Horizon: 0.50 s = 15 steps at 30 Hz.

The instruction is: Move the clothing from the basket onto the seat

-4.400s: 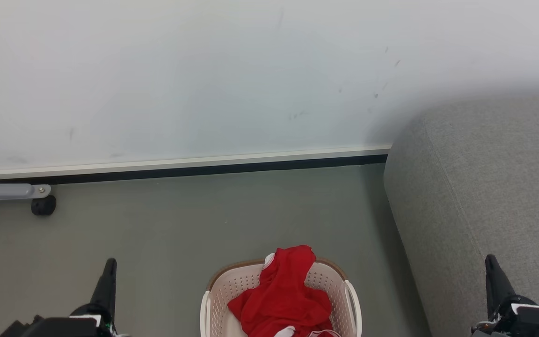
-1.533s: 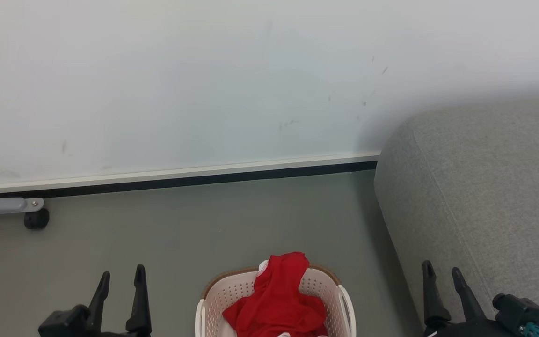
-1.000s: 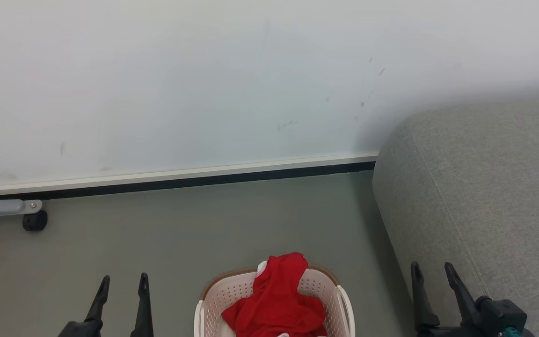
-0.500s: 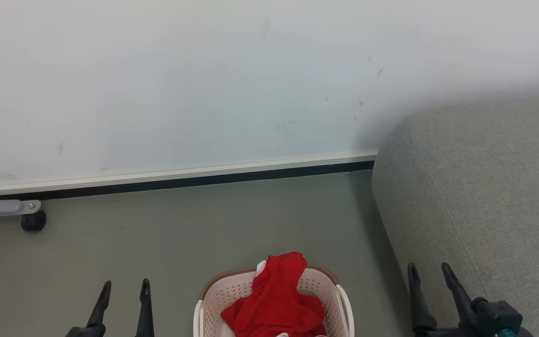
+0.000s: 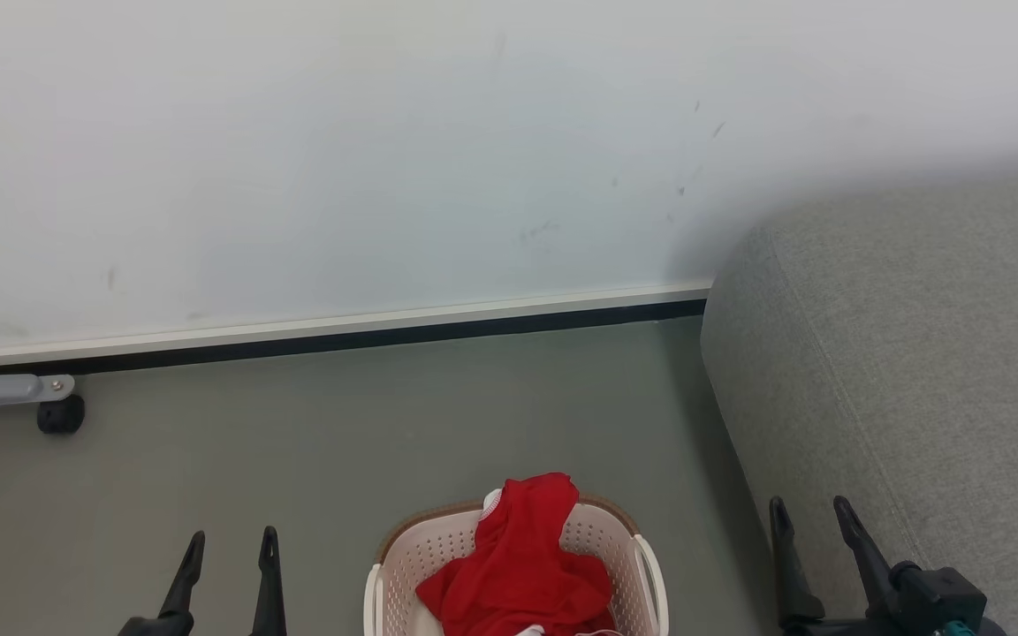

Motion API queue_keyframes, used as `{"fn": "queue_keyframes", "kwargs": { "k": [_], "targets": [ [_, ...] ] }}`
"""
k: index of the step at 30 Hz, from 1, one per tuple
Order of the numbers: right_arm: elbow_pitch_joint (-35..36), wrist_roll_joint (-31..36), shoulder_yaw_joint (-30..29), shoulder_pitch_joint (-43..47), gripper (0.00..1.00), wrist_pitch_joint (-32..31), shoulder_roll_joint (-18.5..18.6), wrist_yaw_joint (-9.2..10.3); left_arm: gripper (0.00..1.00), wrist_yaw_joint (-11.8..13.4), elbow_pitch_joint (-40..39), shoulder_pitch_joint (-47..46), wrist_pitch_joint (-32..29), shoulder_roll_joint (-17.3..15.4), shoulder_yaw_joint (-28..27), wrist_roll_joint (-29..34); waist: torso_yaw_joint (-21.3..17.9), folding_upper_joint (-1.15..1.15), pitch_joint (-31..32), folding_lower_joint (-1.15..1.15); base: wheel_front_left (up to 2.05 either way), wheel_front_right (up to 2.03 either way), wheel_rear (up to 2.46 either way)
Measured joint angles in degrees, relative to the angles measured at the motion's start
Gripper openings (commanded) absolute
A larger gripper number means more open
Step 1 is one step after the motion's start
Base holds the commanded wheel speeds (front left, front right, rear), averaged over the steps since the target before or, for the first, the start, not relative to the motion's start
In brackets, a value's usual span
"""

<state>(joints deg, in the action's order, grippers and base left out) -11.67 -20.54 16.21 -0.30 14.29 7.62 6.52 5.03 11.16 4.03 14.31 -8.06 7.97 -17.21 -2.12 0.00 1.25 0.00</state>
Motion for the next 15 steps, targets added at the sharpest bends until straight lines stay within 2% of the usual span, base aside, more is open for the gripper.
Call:
{"fn": "queue_keyframes", "kwargs": {
  "k": [15],
  "targets": [
    [1.62,0.01,-0.20,1.06,1.00,0.01,0.09,0.00,1.00,-0.34,-1.16,0.07,0.00,0.19,-0.46,0.33,-0.38,0.00,-2.46,0.00,0.00,0.00,0.00]
  ]
}}
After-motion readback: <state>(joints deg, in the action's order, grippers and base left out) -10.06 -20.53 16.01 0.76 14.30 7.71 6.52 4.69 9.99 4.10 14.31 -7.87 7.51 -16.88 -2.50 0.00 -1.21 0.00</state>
